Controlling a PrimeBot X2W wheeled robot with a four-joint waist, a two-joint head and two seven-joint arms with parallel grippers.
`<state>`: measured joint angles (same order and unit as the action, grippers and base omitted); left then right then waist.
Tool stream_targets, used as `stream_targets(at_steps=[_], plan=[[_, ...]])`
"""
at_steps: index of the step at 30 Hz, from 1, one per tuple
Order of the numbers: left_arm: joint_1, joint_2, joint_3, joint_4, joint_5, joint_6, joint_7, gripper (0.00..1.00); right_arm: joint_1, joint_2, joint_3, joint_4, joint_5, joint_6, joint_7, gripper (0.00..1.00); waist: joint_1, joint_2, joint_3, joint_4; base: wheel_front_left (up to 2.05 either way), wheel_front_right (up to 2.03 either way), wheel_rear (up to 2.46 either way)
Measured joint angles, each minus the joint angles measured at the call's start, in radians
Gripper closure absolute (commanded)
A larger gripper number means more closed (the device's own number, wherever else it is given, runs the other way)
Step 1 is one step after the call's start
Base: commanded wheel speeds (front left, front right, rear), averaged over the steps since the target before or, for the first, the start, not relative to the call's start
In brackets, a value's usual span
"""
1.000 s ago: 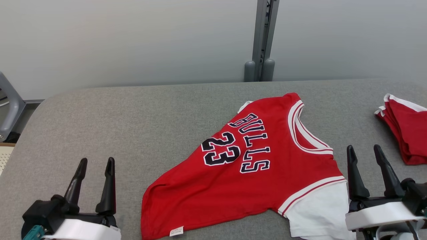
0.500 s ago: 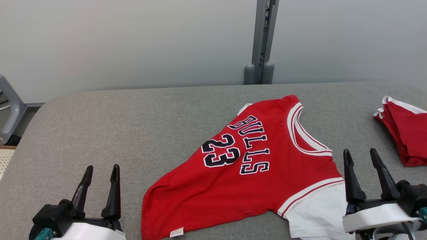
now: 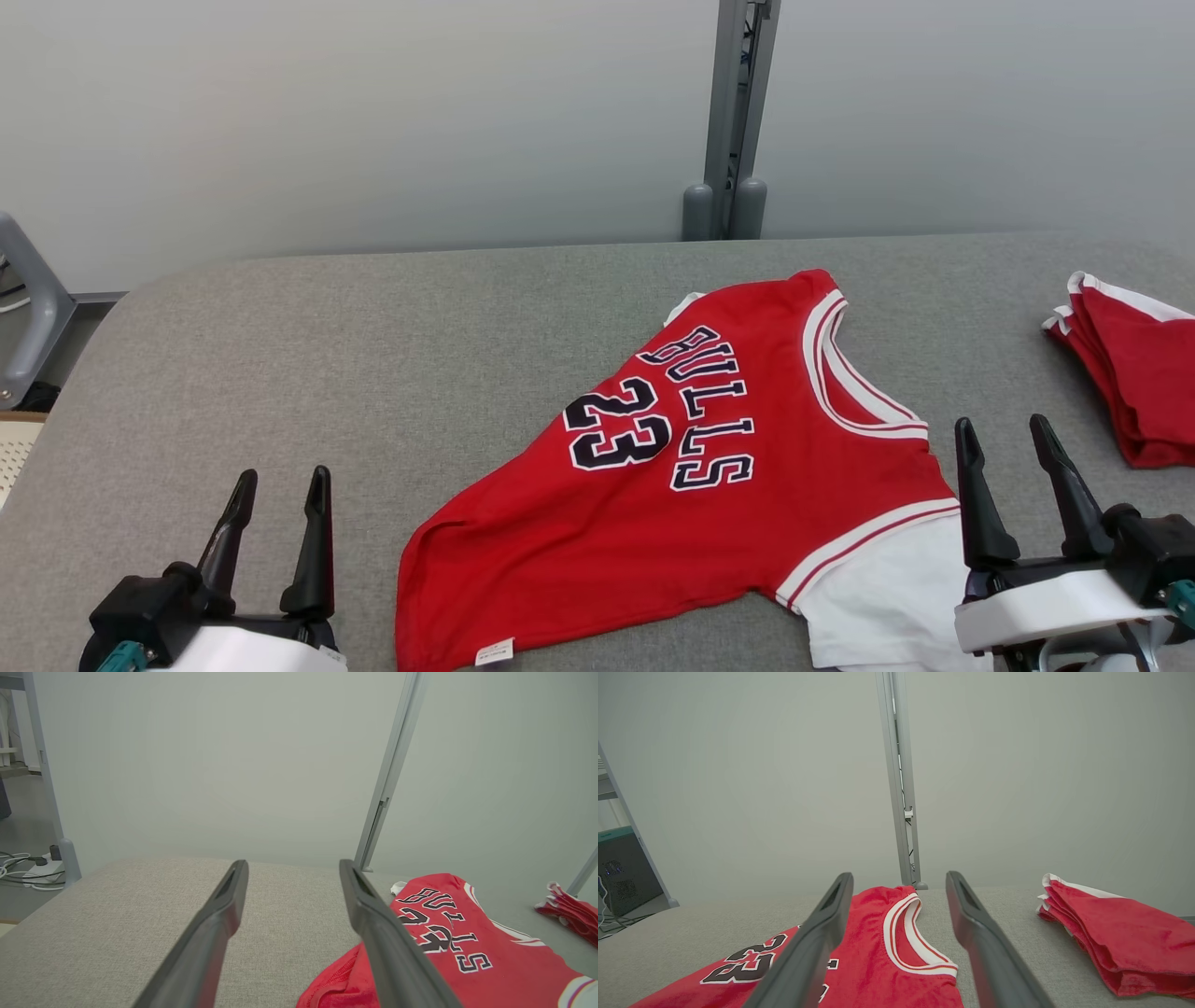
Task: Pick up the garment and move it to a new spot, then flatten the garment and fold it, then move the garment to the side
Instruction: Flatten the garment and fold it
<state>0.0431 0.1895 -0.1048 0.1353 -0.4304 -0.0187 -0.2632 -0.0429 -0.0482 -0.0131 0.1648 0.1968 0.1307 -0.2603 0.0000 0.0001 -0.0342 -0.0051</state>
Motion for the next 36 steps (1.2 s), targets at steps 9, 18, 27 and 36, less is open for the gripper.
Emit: stream_targets(at_steps=[9,18,27,36], plan=[[0.0,-0.007,0.005,0.015,0.008,-0.015,0.0,0.0,0.001,0.0,0.004,0.007,0.004,0.0,0.0,0.0,0.0,0.0,-0.002,-0.005,0.0,0.0,0.0],[0.019,0.007,0.013,0.011,-0.022,-0.006,0.071,0.0,0.001,-0.026,-0.066,-0.018,-0.018,0.0,0.062,0.0,0.0,0.0,0.0,-0.01,0.0,0.0,0.0],[0.088,0.035,-0.006,-0.061,-0.053,0.007,0.22,0.0,0.066,-0.016,-0.146,-0.022,-0.027,0.0,0.337,0.0,0.0,0.0,0.023,-0.011,0.0,0.0,0.0],[0.114,0.06,-0.042,-0.054,-0.069,0.005,0.347,0.0,0.101,-0.01,-0.123,0.021,0.023,0.0,0.544,0.0,0.0,0.0,0.052,-0.012,0.0,0.0,0.0]])
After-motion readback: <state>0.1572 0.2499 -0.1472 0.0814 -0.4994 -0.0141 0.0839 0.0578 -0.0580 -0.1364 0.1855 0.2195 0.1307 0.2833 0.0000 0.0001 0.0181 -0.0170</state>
